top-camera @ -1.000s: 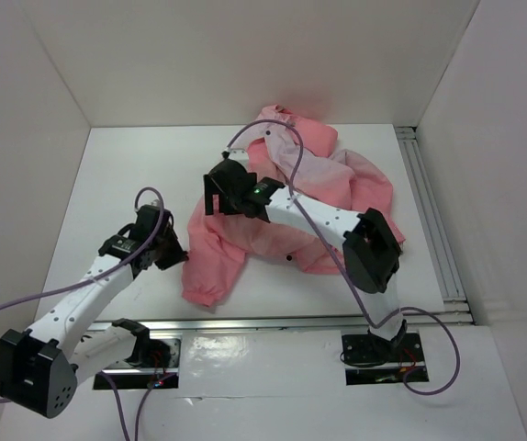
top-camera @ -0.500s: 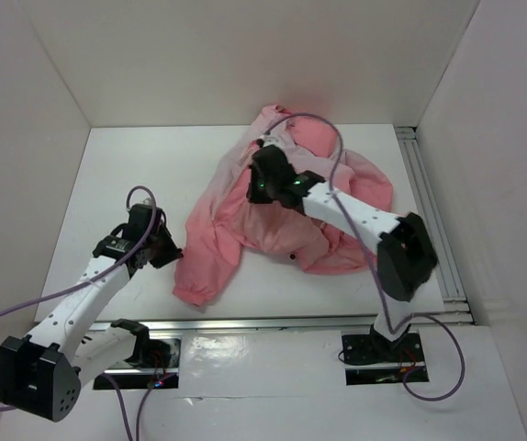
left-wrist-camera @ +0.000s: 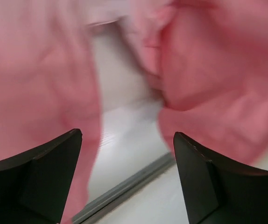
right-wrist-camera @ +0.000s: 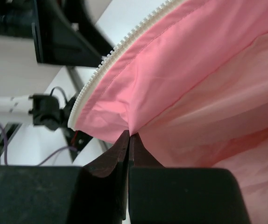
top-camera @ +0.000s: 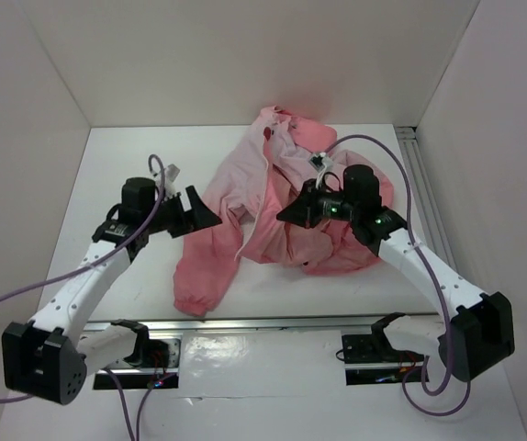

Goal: Zip up the jacket

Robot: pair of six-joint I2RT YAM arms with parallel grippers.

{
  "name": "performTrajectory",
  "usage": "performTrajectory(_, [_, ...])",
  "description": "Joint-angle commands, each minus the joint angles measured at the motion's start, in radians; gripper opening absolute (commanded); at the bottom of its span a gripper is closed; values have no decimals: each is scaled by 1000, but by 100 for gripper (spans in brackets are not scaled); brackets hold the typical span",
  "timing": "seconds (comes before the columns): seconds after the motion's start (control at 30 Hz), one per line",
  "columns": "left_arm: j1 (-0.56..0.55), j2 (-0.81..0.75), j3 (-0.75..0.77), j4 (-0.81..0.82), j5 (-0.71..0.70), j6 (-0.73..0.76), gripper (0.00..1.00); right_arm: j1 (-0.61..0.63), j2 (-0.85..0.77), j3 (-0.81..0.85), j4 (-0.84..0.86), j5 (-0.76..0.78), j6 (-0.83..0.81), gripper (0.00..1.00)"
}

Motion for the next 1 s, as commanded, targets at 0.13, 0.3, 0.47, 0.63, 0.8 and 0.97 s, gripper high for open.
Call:
performTrajectory(0.13, [-136,257,34,403,529,-37,91,-37,-81,-81,257,-239,51,0])
performTrajectory(0.3, [-259,277,-81,730,597,-230,91,-37,-45,-81,273,-228,74,0])
performTrajectory(0.47, [-388,268,-90,878,571,-307,97,-37,3,-81,287,-164,99,0])
performTrajectory(0.63, [-433,277,-115,983,540,-391,100,-17,17,-95,324,-63,155,0])
performTrajectory(0.8, [-470,311,-106,868,380,-358,100,4,37,-130,441,-96,278,0])
performTrajectory(0.97, [-470,349,-106,892,272,-379,92,53,37,-139,470,-107,317,0])
